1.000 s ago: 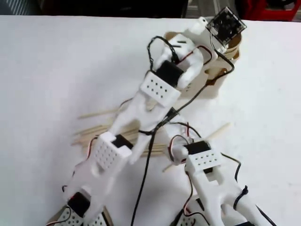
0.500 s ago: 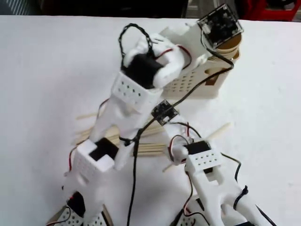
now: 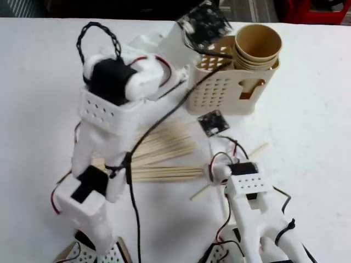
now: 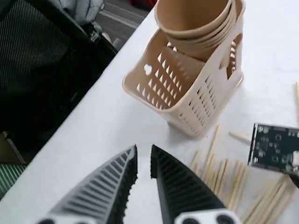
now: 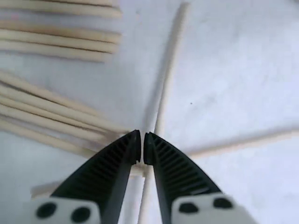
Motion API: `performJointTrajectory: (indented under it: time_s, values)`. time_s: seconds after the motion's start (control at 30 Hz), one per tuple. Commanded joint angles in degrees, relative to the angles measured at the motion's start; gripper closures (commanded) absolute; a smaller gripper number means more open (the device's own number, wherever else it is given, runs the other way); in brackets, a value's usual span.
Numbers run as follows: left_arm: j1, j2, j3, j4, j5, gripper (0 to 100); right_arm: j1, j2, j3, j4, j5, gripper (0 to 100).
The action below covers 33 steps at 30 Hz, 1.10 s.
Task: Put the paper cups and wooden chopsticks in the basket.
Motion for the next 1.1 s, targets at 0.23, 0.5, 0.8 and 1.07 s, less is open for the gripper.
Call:
performJointTrajectory:
  time_s: [0.23, 0.5, 0.8, 1.07]
  values:
    - [-1.5, -17.5, 36.9, -1.4, 0.5, 93, 7.6, -1.8, -7.5, -0.2, -6.2, 97.1]
    - [-5.1, -20.5, 55.8, -10.8, 0.5, 78, 7.9, -1.8, -7.5, -0.4, -6.2, 97.1]
    - [-4.5, -20.5, 86.9, -36.8, -4.7, 78, 7.9, -1.8, -7.5, -0.5, -6.1, 97.1]
    - [-2.9, -20.4, 96.7, -48.1, -7.8, 78, 7.8, -1.7, -7.5, -0.5, -5.8, 97.1]
